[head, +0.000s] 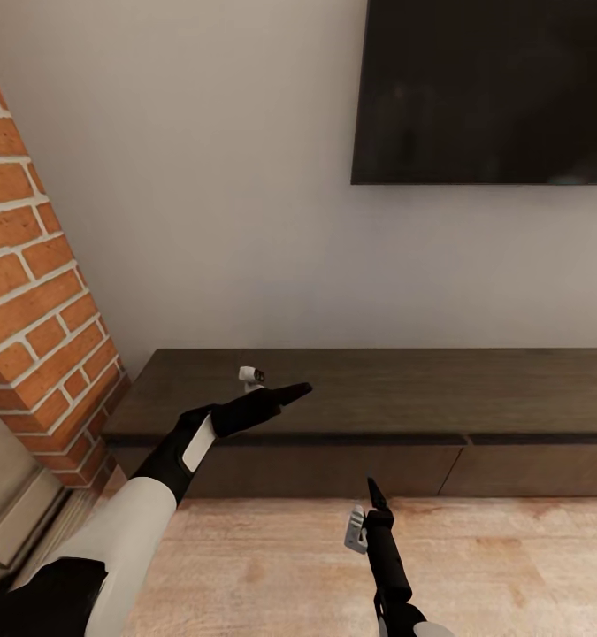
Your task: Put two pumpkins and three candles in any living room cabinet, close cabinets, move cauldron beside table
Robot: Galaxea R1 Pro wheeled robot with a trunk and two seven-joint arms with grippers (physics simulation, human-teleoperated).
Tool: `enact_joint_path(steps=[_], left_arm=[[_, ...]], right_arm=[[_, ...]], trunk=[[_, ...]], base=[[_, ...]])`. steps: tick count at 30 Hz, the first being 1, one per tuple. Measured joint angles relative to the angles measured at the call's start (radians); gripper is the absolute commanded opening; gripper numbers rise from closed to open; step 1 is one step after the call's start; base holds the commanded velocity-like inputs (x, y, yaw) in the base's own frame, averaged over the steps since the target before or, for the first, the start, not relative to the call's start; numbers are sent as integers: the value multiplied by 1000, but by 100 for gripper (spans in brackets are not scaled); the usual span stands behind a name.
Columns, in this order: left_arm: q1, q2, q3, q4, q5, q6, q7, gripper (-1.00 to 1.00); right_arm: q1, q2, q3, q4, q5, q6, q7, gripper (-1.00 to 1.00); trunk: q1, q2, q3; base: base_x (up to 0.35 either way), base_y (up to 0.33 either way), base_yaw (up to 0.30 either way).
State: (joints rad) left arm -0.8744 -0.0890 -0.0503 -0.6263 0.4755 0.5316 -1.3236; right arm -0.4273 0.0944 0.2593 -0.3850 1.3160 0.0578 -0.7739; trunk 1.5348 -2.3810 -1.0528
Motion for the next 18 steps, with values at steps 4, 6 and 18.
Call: enact_joint_path(steps=[4,6,18], left_arm=[[0,1,0,3,0,0,1,100],[0,1,1,4,1,0,1,100],[0,2,1,3,0,1,-82,100]], right_arm=[[0,-1,0,0,-1,-5,-1,100],[0,-1,0,0,-1,-5,-1,100],[0,1,0,1,0,-6,-1,100]], trunk=[[0,0,0],[0,0,0],[0,0,0]], base=[[0,0,0],[0,0,0],[263,0,0]])
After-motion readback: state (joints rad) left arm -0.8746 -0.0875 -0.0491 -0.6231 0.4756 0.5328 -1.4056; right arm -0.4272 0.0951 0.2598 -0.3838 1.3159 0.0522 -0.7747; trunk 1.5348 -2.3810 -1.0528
